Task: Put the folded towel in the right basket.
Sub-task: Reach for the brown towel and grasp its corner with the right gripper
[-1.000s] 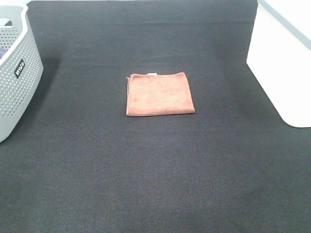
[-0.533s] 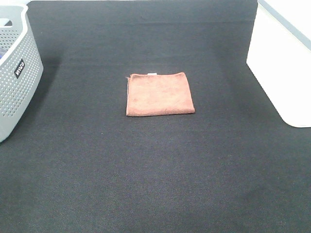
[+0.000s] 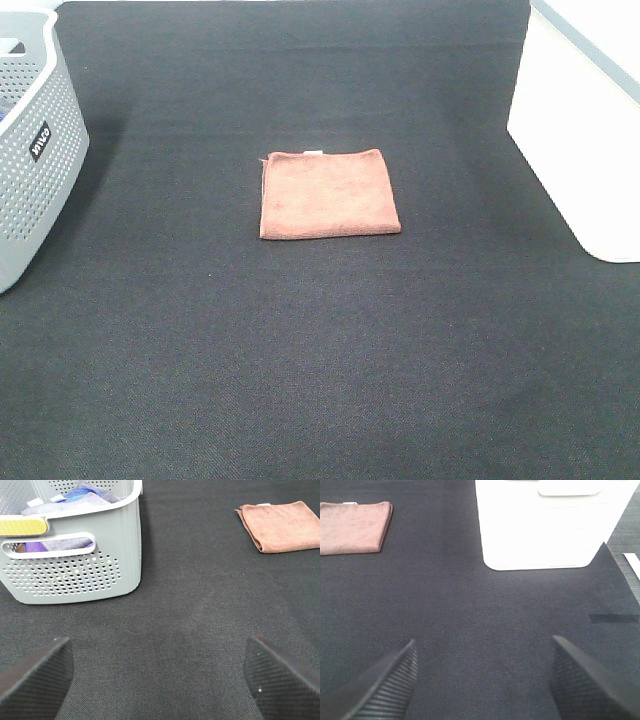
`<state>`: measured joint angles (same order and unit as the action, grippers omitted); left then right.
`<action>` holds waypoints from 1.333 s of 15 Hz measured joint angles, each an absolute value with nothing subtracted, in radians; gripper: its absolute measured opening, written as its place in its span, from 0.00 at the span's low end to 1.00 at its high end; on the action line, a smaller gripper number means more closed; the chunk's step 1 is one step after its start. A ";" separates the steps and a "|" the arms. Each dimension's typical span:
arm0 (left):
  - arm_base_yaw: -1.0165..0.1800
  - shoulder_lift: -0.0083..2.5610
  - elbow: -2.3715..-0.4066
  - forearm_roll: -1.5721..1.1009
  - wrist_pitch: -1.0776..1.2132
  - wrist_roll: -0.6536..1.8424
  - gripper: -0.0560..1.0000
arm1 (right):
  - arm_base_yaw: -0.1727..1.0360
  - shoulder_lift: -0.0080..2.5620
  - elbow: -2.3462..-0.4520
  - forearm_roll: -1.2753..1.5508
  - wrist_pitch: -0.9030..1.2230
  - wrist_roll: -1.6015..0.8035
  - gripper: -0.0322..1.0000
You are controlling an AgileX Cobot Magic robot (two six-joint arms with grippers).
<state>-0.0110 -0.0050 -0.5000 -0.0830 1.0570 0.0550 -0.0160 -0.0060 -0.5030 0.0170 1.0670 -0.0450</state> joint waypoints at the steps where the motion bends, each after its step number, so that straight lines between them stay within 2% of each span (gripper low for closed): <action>1: -0.011 -0.005 -0.500 -0.083 1.057 0.055 0.88 | -0.016 -0.006 -0.503 0.017 1.067 -0.045 0.69; 20: -0.011 -0.005 -0.500 -0.083 1.057 0.055 0.88 | -0.016 0.000 -0.503 0.025 1.066 -0.045 0.69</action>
